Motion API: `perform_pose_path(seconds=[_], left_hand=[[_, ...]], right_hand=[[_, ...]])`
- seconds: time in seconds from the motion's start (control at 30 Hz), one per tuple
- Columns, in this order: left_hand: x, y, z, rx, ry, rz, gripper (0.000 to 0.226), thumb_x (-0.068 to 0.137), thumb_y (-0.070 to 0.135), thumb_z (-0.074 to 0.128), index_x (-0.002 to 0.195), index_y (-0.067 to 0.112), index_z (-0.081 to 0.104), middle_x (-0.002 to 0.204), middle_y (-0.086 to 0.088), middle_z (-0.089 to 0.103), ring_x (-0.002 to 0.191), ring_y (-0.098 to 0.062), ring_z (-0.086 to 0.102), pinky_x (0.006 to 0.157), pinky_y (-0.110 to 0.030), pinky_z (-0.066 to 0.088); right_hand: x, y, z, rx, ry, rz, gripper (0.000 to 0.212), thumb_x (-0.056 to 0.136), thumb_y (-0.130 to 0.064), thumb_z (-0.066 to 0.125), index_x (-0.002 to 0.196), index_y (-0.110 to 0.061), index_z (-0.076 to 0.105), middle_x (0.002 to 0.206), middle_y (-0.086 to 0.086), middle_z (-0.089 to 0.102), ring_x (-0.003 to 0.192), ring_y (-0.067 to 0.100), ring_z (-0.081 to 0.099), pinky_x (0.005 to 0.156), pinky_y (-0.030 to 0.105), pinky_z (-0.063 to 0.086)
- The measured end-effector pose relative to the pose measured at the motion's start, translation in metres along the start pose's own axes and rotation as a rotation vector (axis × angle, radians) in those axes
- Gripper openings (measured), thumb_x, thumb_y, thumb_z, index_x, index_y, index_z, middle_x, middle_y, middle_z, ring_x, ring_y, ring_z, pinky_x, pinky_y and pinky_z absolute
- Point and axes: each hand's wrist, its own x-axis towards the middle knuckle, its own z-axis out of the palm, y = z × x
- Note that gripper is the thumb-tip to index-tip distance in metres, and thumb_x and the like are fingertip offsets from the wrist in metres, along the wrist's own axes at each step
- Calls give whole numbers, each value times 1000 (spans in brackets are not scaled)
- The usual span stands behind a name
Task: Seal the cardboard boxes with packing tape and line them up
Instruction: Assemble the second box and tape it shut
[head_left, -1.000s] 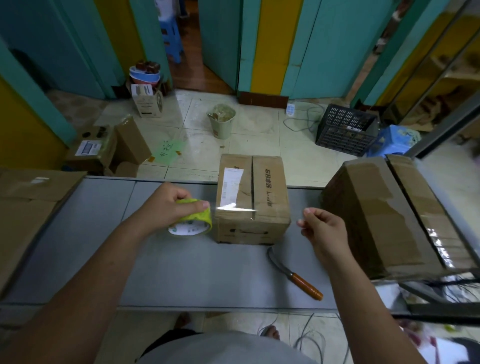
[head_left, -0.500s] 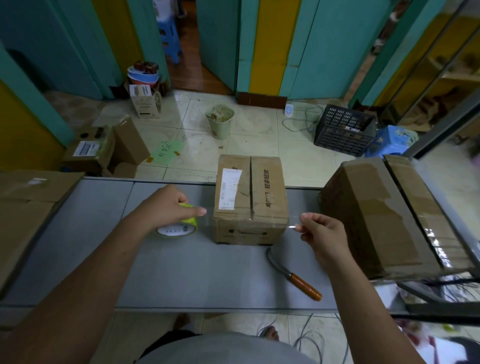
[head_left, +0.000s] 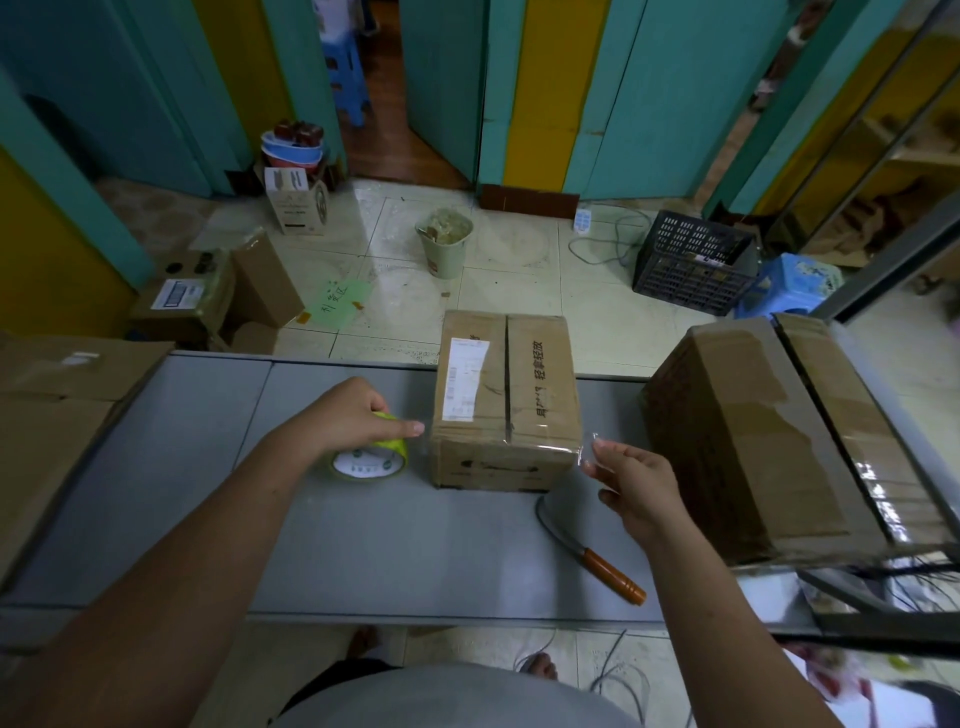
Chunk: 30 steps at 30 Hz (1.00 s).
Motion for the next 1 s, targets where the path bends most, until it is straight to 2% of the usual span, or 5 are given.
perform_pose_path(seconds=[0.4, 0.53, 0.73, 0.87, 1.0], left_hand=[[6, -15, 25, -94, 30, 63, 70, 80, 69, 79, 73, 0, 67, 60, -2, 50, 58, -14, 48, 62, -33, 34], [2, -18, 36, -153, 60, 53, 47, 91, 55, 78, 73, 11, 74, 57, 4, 59, 54, -8, 56, 59, -27, 41], [-12, -4, 80, -276, 99, -26, 58, 93, 56, 76, 66, 6, 66, 52, 6, 52, 47, -5, 50, 47, -21, 34], [-25, 17, 109, -331, 69, -77, 59, 93, 60, 74, 55, 22, 48, 49, 8, 40, 46, -7, 41, 46, -23, 29], [-32, 38, 122, -371, 144, -93, 58, 96, 55, 72, 59, 20, 46, 54, 0, 36, 51, -12, 39, 52, -30, 26]], right_hand=[[0, 8, 15, 306, -224, 393, 25, 93, -37, 73, 113, -24, 79, 94, -4, 77, 87, 14, 57, 77, 31, 39], [2, 16, 24, 497, -177, 466, 26, 84, -38, 83, 104, -21, 84, 107, 4, 74, 90, 18, 59, 77, 31, 46], [30, -5, 32, 754, -109, 558, 22, 82, -37, 88, 81, -14, 87, 113, 2, 68, 101, 18, 63, 91, 27, 54], [53, -33, 45, 734, -44, 538, 49, 78, -32, 92, 118, -11, 74, 122, 3, 70, 110, 22, 68, 84, 37, 60], [58, -50, 58, 522, -49, 350, 46, 83, -34, 87, 122, -15, 72, 120, 3, 75, 111, 24, 71, 90, 38, 62]])
